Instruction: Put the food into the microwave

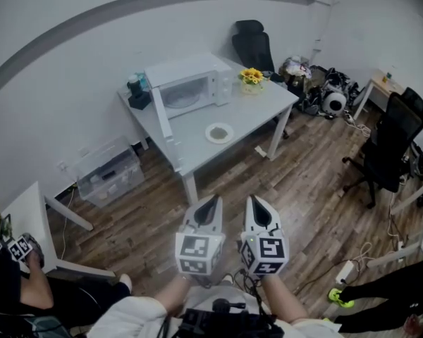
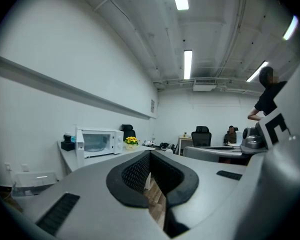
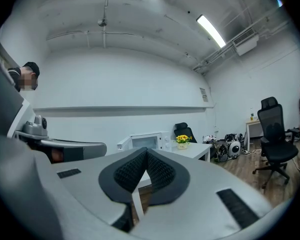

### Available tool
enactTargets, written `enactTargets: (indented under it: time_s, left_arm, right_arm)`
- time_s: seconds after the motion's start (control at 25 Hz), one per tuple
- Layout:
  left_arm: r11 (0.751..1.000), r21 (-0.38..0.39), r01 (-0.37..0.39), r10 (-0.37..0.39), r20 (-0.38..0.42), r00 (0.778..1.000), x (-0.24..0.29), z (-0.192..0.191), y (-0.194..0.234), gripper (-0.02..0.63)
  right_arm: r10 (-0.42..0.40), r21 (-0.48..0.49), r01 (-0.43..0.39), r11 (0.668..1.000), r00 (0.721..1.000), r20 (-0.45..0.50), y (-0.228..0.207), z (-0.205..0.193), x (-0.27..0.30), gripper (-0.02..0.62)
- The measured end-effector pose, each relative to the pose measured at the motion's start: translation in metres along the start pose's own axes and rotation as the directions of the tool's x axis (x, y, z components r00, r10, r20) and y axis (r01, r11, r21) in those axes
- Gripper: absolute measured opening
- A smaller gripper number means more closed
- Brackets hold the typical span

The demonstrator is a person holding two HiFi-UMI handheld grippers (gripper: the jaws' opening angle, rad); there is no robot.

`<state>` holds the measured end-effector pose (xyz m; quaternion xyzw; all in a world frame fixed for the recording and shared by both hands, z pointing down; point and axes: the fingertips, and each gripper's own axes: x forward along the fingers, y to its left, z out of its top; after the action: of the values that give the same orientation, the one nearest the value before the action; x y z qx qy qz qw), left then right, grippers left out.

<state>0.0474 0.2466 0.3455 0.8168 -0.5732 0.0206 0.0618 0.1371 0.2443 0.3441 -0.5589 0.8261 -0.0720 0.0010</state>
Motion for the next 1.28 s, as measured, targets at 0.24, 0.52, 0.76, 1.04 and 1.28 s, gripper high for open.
enactTargets:
  time_s: [0.24,0.52,0.76,1.04,1.28]
  left_arm:
    - [1.000,-0.008,-0.023,0.023,-0.005,1.000,0.037,0.000,-0.010,0.011]
    - [0.999,-0.015,-0.053,0.052,-0.013,0.999,0.075,-0.003,-0.017,0.011]
    - [0.997,-0.010,-0.076,0.076,-0.016,0.997,0.100,-0.003,-0.012,0.011]
    - [0.995,-0.019,-0.096,0.095,-0.034,0.995,0.121,-0.009,0.000,0.011]
    - [0.993,-0.025,-0.115,0.114,-0.036,0.993,0.142,-0.013,0.017,0.011]
  right_arm:
    - [0.026,-0.005,-0.026,1.000,0.999,-0.020,-0.032,0.001,0.022,0.023]
    - [0.064,-0.011,-0.065,0.998,0.997,-0.035,-0.061,0.002,0.049,0.023]
    - [0.079,-0.008,-0.079,0.997,0.996,-0.038,-0.077,0.002,0.071,0.023]
    - [0.092,-0.007,-0.093,0.996,0.994,-0.067,-0.085,-0.004,0.096,0.023]
    - [0.105,-0.018,-0.107,0.994,0.992,-0.077,-0.090,-0.008,0.122,0.023]
